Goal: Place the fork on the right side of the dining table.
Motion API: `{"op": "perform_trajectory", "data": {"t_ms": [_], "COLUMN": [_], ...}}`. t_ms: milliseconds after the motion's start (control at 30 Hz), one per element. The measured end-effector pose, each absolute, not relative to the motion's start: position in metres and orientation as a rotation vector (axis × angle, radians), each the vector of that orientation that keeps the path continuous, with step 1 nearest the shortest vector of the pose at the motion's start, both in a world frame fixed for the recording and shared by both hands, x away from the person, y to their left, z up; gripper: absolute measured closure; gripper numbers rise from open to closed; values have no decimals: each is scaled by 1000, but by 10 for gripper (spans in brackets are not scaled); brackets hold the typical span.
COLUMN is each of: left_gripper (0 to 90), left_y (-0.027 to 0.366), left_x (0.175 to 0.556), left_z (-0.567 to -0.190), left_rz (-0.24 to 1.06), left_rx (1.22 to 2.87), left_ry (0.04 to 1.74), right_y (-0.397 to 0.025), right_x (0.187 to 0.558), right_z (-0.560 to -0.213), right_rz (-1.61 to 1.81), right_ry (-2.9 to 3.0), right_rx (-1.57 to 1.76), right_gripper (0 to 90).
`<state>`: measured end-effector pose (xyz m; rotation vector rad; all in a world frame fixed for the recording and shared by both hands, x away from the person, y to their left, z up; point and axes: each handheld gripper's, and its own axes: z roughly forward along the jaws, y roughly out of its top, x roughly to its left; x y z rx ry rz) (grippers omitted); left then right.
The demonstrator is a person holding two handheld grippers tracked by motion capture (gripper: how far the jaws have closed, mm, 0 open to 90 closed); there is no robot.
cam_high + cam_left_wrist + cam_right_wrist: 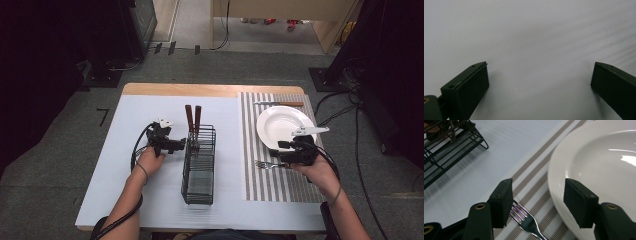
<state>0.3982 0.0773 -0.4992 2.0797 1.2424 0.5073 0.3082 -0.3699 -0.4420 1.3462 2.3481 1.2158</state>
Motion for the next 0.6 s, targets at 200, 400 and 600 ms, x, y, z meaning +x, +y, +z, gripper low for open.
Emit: {"op": "perform_trajectory", "data": {"t_ms": [200, 400, 600], "left_gripper": [17, 17, 17], "left_y": [77, 77, 77], "left_x": [398, 398, 398], "left_z": [-499, -499, -499], "left_rz": [507, 507, 506], "left_rx": [2081, 2080, 2082], "left_ry": [1242, 1242, 1242], "right_y": [-332, -304, -273], "right_x": [320, 332, 344], "right_z": [-446, -454, -461], "right_rz": [1217, 1208, 1211], "right_ry": [2387, 2399, 2415], "right_rx": [1283, 1235, 1190], "right_gripper": [361, 328, 299]}}
